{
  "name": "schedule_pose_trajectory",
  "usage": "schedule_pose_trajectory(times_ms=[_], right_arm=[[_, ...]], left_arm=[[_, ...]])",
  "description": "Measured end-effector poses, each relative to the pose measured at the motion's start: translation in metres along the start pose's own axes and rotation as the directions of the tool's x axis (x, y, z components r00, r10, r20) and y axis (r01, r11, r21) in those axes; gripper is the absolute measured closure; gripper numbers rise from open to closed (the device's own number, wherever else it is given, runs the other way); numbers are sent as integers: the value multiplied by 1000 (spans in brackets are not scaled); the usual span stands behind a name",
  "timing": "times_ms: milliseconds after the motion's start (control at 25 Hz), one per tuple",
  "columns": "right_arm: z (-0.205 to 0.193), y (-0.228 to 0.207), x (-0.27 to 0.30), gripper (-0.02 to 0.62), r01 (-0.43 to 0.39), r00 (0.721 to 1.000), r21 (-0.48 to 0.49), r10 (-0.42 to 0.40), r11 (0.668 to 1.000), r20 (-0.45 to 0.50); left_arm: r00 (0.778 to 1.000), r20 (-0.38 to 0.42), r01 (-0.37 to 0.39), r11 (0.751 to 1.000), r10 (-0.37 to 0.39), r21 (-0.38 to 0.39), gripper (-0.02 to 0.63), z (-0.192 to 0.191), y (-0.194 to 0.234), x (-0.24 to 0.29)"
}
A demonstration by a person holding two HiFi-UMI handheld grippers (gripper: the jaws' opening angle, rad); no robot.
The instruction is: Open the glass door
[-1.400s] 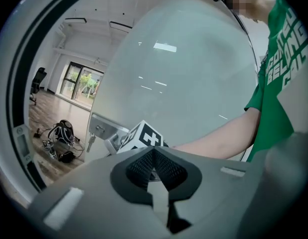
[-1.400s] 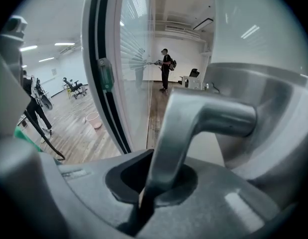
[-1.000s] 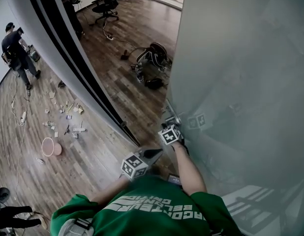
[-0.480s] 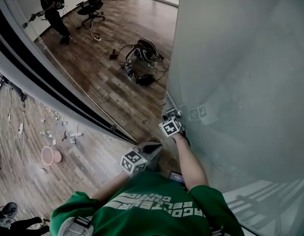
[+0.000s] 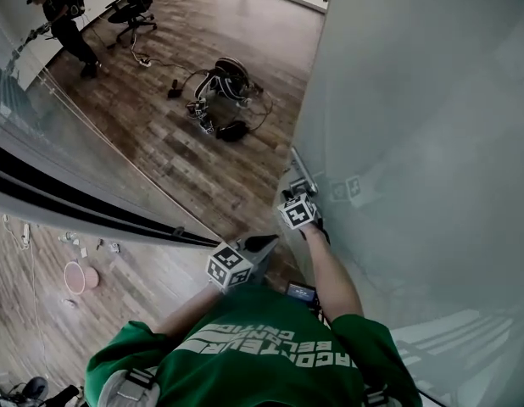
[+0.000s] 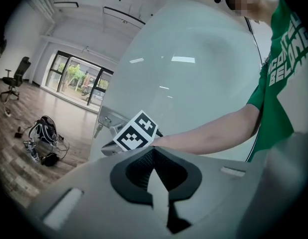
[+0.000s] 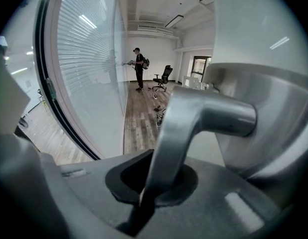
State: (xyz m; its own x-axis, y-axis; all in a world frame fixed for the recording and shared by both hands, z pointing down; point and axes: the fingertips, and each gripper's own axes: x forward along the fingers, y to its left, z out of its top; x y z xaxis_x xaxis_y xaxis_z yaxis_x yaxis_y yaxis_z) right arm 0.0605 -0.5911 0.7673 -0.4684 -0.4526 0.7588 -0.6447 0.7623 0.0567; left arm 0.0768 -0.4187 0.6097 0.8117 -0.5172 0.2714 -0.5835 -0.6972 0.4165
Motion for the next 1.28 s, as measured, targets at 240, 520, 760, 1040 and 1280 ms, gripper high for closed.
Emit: schedule_pose_trajectory(times_ms=[240, 520, 760, 1040, 1280], right_arm=[[-9, -37, -1, 601, 36, 999, 38, -36, 999, 0], [-20, -82, -1, 601, 81, 997, 80, -82, 993, 13], [-32, -125, -12, 602, 116, 993, 125, -116, 985, -9], [-56, -169, -22, 603, 165, 986, 185, -156, 969, -62], [-64, -188, -26, 603, 202, 979, 210, -189, 957, -80]], left_arm=[[1000, 3, 7, 1000, -7, -9, 591, 13, 17, 17], [999, -15, 46, 999, -46, -4, 591, 25, 20, 45], [997, -26, 79, 997, -79, 0, 591, 39, 25, 63], [990, -35, 135, 991, -134, 5, 591, 54, 39, 87], [985, -33, 170, 985, -170, -9, 591, 64, 59, 100]])
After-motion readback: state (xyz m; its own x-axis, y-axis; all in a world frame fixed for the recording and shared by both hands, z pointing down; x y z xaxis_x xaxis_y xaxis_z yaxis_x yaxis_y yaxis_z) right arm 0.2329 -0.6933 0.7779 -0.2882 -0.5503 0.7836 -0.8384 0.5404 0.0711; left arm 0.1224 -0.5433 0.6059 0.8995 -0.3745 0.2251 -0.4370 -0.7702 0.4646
